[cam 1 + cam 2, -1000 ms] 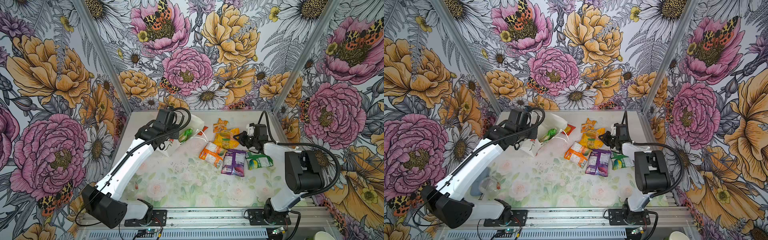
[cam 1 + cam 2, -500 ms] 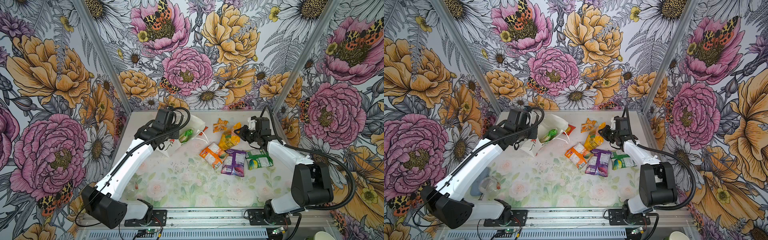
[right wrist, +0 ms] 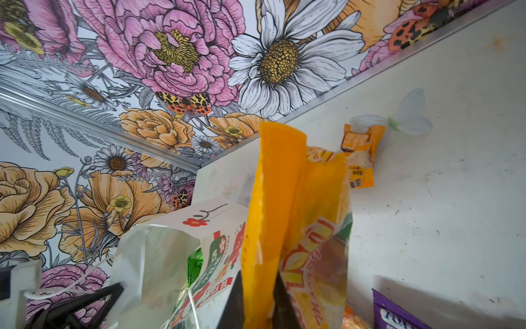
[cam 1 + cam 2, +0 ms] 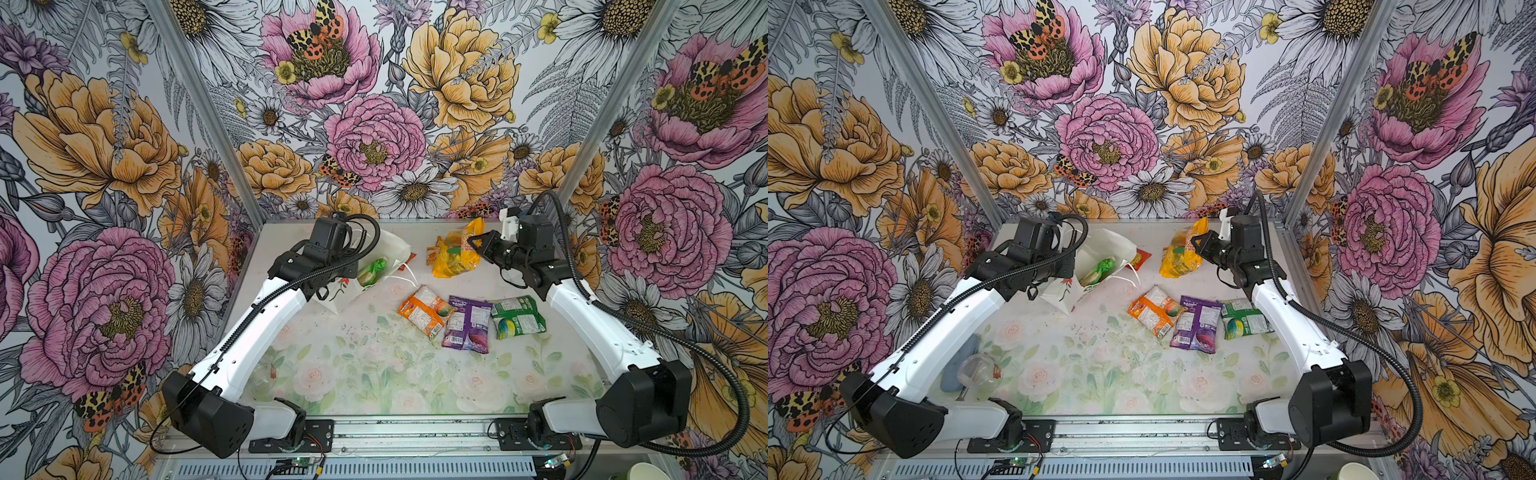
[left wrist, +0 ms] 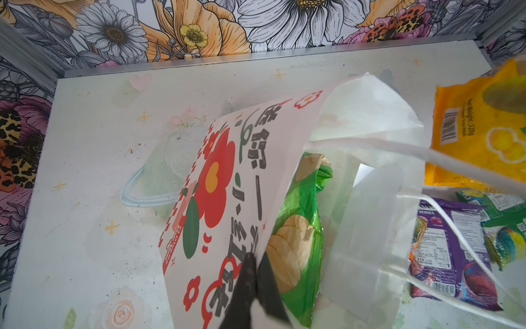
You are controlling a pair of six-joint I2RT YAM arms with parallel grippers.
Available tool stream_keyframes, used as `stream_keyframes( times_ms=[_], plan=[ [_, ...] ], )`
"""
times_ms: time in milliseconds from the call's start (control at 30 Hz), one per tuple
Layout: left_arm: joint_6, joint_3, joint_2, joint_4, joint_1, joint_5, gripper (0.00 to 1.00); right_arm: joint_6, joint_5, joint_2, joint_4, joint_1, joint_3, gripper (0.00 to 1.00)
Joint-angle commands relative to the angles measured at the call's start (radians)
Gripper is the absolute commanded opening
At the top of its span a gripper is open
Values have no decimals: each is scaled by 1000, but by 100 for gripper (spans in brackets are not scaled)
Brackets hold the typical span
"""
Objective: Place the snacks into the paper bag
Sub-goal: 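Carry the cocoaland bag over the paper bag opening with the right gripper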
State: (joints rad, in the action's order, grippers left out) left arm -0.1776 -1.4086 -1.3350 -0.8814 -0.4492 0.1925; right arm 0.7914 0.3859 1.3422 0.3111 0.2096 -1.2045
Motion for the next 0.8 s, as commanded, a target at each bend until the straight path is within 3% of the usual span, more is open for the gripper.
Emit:
stream_keyframes(
  times_ms=[0,767],
  plan=[
    [-18,13,28,14,6,-13,0,-14,-22,-47,-66,41,-85,0],
    [-19,13,26,14,12,-10,0,-73,-125,-27,-42,359,-323,0]
  ],
)
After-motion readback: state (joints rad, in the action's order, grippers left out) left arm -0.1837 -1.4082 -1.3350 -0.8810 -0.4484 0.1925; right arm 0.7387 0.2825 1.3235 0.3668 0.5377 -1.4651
